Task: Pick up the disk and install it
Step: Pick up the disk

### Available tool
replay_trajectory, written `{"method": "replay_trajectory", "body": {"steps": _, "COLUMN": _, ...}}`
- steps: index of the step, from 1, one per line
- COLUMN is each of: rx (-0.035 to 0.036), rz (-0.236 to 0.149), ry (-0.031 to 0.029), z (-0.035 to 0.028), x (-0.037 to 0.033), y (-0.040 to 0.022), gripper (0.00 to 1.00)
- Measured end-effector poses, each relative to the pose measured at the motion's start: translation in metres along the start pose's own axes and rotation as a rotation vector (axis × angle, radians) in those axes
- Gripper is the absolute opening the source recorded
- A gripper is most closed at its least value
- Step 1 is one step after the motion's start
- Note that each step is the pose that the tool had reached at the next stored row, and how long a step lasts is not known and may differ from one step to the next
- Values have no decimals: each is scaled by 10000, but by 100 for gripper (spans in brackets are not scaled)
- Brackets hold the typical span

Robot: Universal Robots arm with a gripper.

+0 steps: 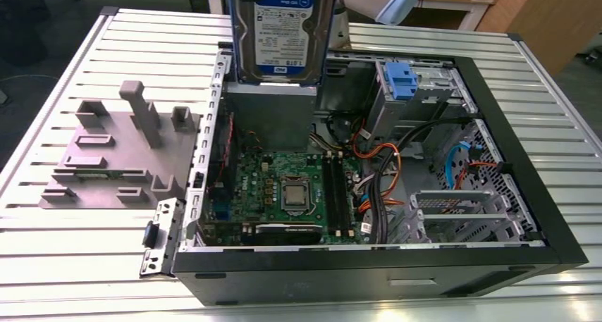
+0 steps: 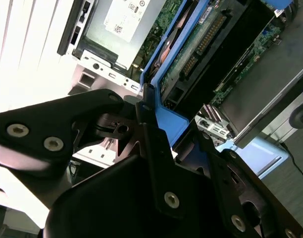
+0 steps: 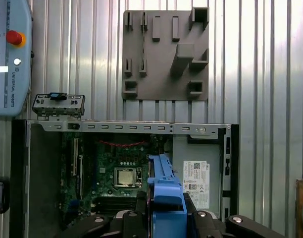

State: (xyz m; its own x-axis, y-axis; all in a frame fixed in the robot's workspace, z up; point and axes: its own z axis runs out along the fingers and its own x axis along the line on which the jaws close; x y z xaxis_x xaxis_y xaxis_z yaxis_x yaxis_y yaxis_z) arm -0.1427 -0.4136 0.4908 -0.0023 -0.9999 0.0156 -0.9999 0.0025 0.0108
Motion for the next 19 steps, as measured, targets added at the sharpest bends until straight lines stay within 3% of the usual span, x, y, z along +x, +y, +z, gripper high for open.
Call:
{"method": "replay_trajectory", "body": {"steps": 5, "rx": -3, "rz": 0, "ry": -1, "z": 0, "x": 9, "y": -122, "gripper": 36}}
{"method": "replay_trajectory", "body": {"steps": 12, "rx": -1, "rz": 1, "ry": -3, "z": 11, "x": 104, "y": -163, "gripper": 36}}
{"method": "replay_trajectory", "body": {"steps": 16, "rx": -2, "rz": 0, "ry": -2, "z": 14, "x": 107, "y": -227, "gripper": 36}}
{"method": "replay_trajectory", "body": {"steps": 19, "rx": -2, "rz": 1, "ry": -2, "z": 15, "x": 108, "y": -238, "gripper": 36}}
